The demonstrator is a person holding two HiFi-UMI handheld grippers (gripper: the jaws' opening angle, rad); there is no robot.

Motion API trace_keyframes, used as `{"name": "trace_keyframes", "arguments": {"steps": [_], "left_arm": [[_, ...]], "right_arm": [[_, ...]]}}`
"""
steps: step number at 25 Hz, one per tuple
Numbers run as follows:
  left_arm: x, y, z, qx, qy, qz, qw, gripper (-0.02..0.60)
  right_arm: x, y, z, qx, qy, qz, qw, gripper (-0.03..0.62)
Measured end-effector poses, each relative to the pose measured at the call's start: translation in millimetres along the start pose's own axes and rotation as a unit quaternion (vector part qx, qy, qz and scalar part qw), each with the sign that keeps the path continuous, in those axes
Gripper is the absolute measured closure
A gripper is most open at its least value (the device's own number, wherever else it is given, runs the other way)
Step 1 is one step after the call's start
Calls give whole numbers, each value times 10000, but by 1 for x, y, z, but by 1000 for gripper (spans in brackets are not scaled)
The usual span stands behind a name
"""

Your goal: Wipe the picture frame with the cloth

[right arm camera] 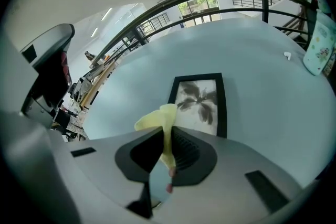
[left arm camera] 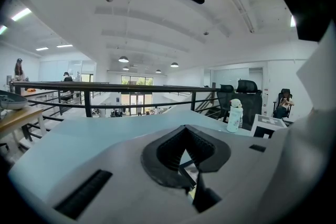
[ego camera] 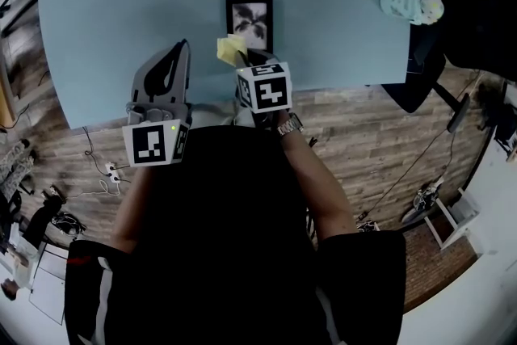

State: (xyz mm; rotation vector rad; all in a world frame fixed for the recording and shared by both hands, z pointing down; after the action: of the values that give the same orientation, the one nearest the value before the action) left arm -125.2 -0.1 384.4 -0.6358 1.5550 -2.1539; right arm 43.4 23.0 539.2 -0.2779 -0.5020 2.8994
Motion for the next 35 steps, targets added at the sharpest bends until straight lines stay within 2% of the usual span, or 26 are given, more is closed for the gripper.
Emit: {"name": "trace_keyframes", "arguments": {"steps": [21,35], "left_arm": [[-14,6,40,45,-380,35,9993,581],[-19,8,44,72,-389,58,9992,581]], "right_arm": [[-69,-14,-10,160,-504,542,9971,558],[-90,-15,-12,164,-657,642,9956,557]]}}
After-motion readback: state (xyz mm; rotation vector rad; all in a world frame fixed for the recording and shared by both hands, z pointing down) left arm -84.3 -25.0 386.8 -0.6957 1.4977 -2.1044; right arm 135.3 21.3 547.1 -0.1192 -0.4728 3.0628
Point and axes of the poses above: the fingertips, and each gripper's own axes: z forward along the fingers, x to its left, y out of its top, the point moved 6 cm from there along -z, backward along the fingers, and after that the axes turned 15 degrees about -y, right-handed, at the moved point
